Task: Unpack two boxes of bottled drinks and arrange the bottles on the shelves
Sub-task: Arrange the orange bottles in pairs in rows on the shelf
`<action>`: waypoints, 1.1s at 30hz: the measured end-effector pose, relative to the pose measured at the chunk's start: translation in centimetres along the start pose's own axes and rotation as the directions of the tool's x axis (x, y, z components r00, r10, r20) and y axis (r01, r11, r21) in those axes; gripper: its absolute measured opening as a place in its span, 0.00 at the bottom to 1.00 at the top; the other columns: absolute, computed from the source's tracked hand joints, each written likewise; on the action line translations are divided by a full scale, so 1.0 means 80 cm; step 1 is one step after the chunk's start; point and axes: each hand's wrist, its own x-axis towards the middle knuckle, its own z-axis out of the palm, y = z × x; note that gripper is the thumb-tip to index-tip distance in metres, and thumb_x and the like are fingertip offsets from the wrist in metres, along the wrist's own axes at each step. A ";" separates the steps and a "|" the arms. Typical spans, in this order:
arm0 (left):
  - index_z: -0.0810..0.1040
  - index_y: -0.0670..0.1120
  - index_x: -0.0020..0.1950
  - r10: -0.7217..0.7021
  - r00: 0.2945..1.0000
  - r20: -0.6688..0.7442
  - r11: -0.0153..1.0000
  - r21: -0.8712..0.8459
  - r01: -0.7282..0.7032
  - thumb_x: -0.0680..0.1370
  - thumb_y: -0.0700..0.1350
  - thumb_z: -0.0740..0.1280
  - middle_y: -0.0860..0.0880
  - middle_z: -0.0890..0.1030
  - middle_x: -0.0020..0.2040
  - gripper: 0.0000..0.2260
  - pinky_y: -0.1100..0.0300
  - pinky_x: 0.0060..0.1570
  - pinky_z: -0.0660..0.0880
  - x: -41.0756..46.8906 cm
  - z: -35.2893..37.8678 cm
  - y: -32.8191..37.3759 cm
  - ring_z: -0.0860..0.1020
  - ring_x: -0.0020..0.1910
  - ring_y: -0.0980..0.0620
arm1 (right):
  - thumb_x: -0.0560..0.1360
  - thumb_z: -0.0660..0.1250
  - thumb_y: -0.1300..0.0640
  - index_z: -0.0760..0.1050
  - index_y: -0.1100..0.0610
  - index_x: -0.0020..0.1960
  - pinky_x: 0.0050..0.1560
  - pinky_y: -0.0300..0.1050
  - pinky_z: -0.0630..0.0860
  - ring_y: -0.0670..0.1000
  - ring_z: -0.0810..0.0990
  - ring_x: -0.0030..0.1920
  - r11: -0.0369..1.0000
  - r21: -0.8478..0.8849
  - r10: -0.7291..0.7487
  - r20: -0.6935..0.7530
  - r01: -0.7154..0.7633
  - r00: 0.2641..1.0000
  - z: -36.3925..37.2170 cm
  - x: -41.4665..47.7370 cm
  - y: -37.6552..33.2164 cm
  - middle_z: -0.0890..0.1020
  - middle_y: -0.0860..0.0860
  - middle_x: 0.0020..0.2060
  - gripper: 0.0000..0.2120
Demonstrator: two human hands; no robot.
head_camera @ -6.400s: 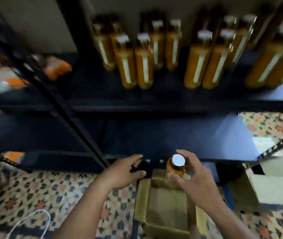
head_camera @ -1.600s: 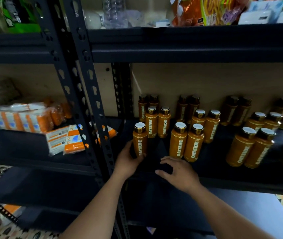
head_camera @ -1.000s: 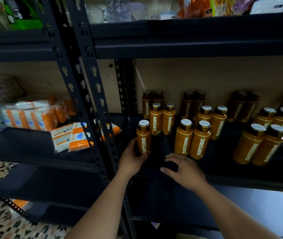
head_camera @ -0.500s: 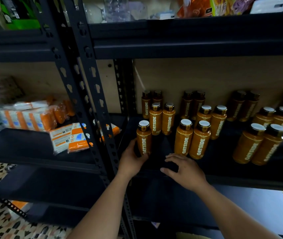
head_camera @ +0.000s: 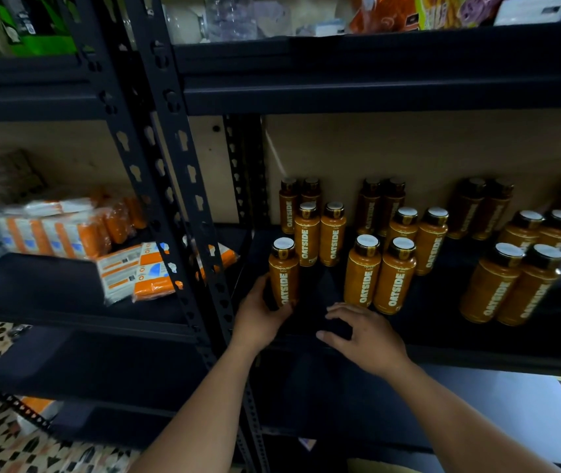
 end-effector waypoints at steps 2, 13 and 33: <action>0.69 0.57 0.74 -0.004 1.000 0.001 1.000 0.001 0.004 0.75 0.49 0.76 0.68 0.74 0.53 0.29 0.75 0.46 0.68 0.000 0.000 0.000 0.75 0.54 0.65 | 0.74 0.67 0.31 0.78 0.44 0.66 0.69 0.36 0.65 0.38 0.69 0.72 1.000 0.001 -0.004 -0.008 0.004 1.000 0.000 0.000 0.000 0.74 0.37 0.70 0.26; 0.61 0.62 0.78 0.032 0.999 -0.008 0.999 -0.026 -0.032 0.75 0.49 0.76 0.68 0.73 0.64 0.36 0.70 0.56 0.67 -0.002 0.000 -0.001 0.71 0.64 0.66 | 0.75 0.67 0.31 0.78 0.44 0.66 0.69 0.37 0.67 0.38 0.69 0.71 1.000 -0.001 -0.020 -0.014 0.020 1.000 0.002 0.000 0.001 0.74 0.37 0.70 0.25; 0.42 0.73 0.77 0.077 0.995 -0.061 0.997 0.007 -0.077 0.74 0.51 0.77 0.62 0.69 0.74 0.50 0.61 0.67 0.65 -0.019 -0.003 0.009 0.67 0.69 0.64 | 0.76 0.66 0.31 0.77 0.43 0.68 0.69 0.34 0.62 0.37 0.66 0.73 0.999 -0.045 -0.017 0.004 0.018 1.000 -0.007 -0.004 -0.009 0.72 0.37 0.72 0.26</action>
